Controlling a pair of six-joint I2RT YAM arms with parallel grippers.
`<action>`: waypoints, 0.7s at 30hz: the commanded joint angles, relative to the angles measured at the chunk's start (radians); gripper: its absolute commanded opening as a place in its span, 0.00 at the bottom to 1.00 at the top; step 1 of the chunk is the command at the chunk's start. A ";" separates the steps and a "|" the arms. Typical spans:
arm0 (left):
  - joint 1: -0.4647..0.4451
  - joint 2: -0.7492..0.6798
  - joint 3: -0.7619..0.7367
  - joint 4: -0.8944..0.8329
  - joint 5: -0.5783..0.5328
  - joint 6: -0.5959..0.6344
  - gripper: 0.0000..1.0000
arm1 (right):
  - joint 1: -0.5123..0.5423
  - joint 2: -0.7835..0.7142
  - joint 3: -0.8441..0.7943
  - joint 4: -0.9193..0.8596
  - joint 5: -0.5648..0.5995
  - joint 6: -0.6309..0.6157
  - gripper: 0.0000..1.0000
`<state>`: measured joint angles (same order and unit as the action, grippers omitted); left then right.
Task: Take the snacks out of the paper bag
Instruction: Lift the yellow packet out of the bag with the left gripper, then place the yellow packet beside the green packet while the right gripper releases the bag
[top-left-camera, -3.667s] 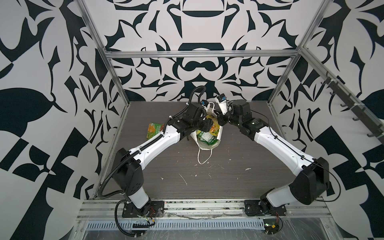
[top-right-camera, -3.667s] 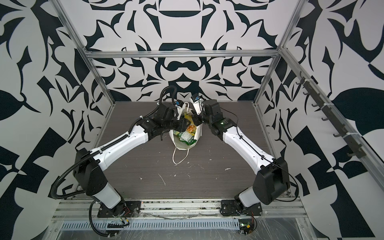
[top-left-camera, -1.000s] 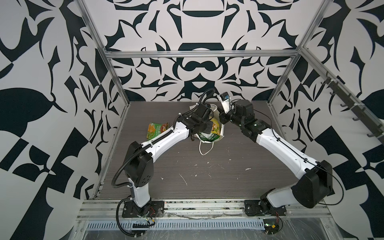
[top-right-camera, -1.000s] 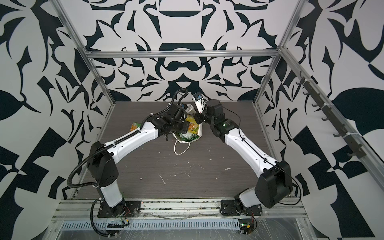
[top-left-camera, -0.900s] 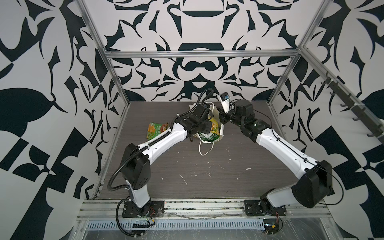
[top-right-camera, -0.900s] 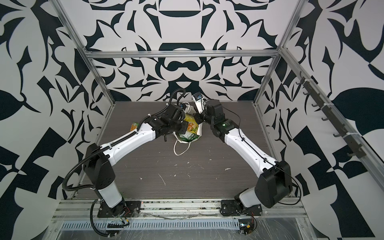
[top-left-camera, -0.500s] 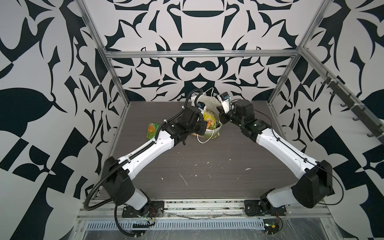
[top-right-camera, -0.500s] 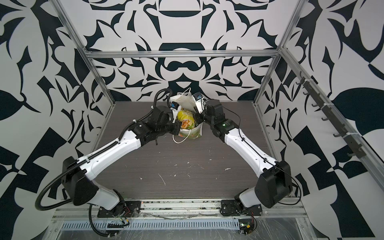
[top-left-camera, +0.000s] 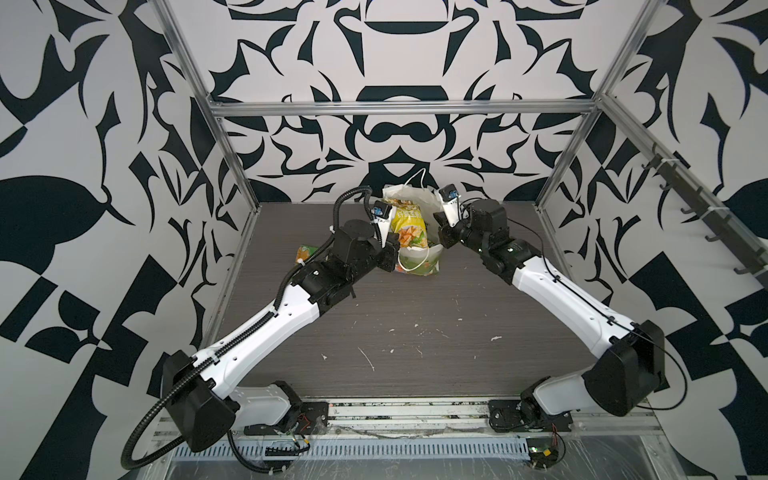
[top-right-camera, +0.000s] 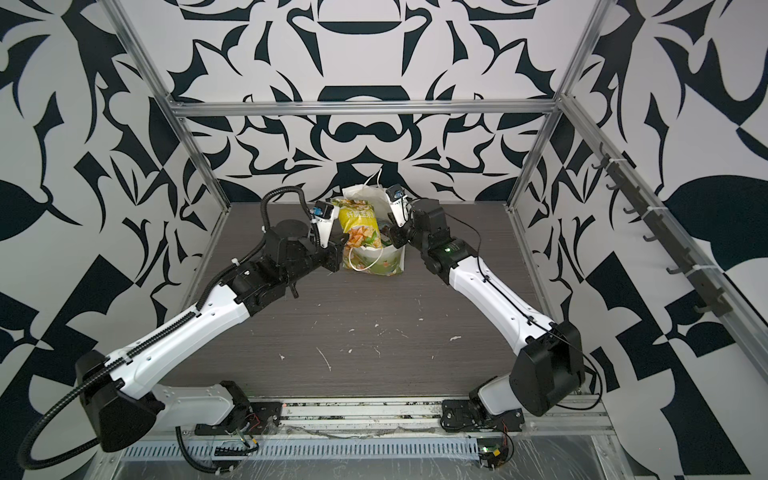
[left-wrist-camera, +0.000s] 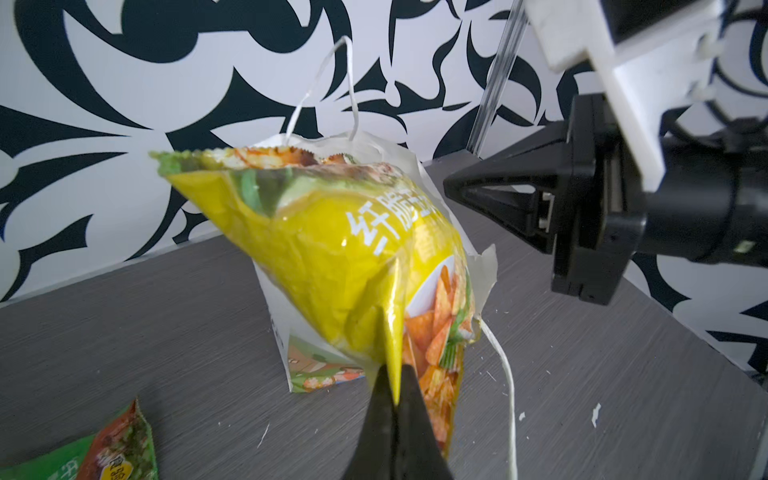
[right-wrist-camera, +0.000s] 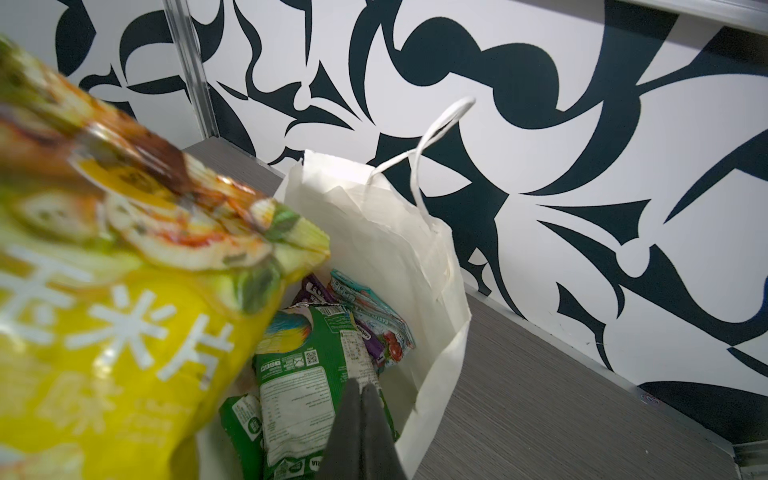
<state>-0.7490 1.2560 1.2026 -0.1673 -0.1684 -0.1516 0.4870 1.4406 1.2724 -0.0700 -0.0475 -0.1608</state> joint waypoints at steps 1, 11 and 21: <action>0.058 -0.080 -0.012 0.055 0.031 0.002 0.00 | 0.004 -0.019 0.022 0.040 0.007 -0.004 0.00; 0.343 -0.247 -0.113 0.018 0.147 -0.058 0.00 | 0.004 -0.019 0.023 0.041 0.006 -0.017 0.00; 0.549 -0.086 -0.266 0.052 0.314 -0.169 0.00 | -0.012 0.010 0.115 -0.003 0.080 0.075 0.00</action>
<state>-0.2089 1.1542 0.9417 -0.1390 0.0750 -0.2848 0.4843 1.4567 1.3094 -0.0856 -0.0101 -0.1436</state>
